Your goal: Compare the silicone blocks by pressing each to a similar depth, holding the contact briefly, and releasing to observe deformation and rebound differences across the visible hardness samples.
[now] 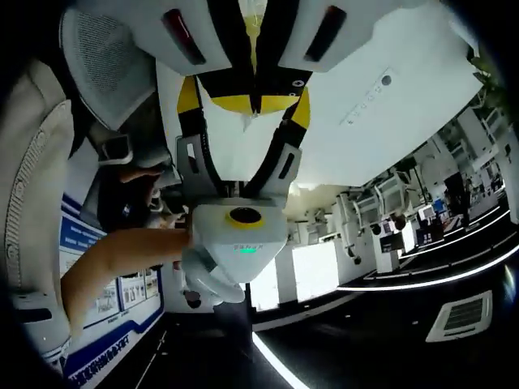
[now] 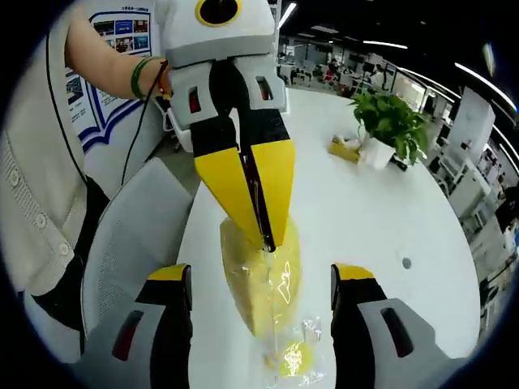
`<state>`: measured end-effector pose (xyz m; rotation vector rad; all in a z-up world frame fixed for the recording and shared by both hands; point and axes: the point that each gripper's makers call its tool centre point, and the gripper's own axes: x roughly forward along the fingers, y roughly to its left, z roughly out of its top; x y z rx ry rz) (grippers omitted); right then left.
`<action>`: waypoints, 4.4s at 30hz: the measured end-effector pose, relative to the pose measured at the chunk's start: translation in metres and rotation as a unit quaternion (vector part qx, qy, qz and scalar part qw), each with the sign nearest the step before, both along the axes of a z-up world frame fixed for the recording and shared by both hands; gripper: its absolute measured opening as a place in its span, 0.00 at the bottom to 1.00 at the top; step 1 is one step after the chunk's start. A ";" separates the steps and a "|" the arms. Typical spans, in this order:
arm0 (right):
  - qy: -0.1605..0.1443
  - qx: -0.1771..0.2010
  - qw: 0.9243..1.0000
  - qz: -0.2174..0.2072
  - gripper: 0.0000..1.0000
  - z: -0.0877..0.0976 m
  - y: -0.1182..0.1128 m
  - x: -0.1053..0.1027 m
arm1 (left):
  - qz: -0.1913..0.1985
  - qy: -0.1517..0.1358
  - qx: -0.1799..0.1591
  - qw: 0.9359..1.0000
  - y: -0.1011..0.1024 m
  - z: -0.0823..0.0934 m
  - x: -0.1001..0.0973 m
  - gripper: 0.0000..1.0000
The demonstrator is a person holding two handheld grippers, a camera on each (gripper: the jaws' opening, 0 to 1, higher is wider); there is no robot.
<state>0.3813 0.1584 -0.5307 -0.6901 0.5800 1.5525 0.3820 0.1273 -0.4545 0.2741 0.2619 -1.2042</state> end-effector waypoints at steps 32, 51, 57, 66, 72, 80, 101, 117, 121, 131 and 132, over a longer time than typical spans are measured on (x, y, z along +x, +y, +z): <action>0.029 0.037 0.999 0.004 0.17 0.010 0.005 -0.026 | -0.051 -0.064 -0.016 0.997 -0.015 0.039 -0.028 0.00; 0.014 0.006 1.000 0.021 0.06 0.007 -0.004 -0.046 | -0.061 -0.083 0.010 0.995 -0.024 0.038 -0.050 0.00; 0.010 0.002 1.000 0.028 0.06 0.007 -0.006 -0.047 | -0.061 -0.096 0.017 0.993 -0.024 0.037 -0.054 0.00; 0.025 -0.023 0.999 0.035 0.06 0.000 -0.011 -0.057 | -0.063 -0.099 0.029 0.993 -0.026 0.032 -0.059 0.00; 0.023 -0.026 0.998 0.045 0.07 -0.002 -0.011 -0.058 | -0.058 -0.097 0.032 0.993 -0.026 0.029 -0.063 0.00; 0.011 -0.020 0.999 0.042 0.08 0.000 -0.004 -0.055 | -0.032 -0.111 0.044 0.992 -0.024 0.032 -0.063 0.00; -0.034 0.066 0.997 0.024 0.13 0.030 0.016 -0.044 | -0.013 -0.120 0.019 0.992 -0.019 0.056 -0.061 0.00; -0.057 0.077 0.995 0.024 0.19 0.026 0.016 -0.031 | -0.009 -0.114 0.020 0.993 -0.018 0.051 -0.053 0.00; -0.047 0.077 0.996 0.020 0.22 0.024 0.016 -0.031 | -0.006 -0.111 0.020 0.994 -0.015 0.048 -0.049 0.00; -0.033 0.080 0.996 0.011 0.31 0.017 0.016 -0.027 | 0.003 -0.096 0.016 0.995 -0.008 0.042 -0.041 0.00; -0.032 0.079 0.996 0.011 0.31 0.017 0.016 -0.027 | 0.004 -0.096 0.016 0.995 -0.008 0.042 -0.041 0.00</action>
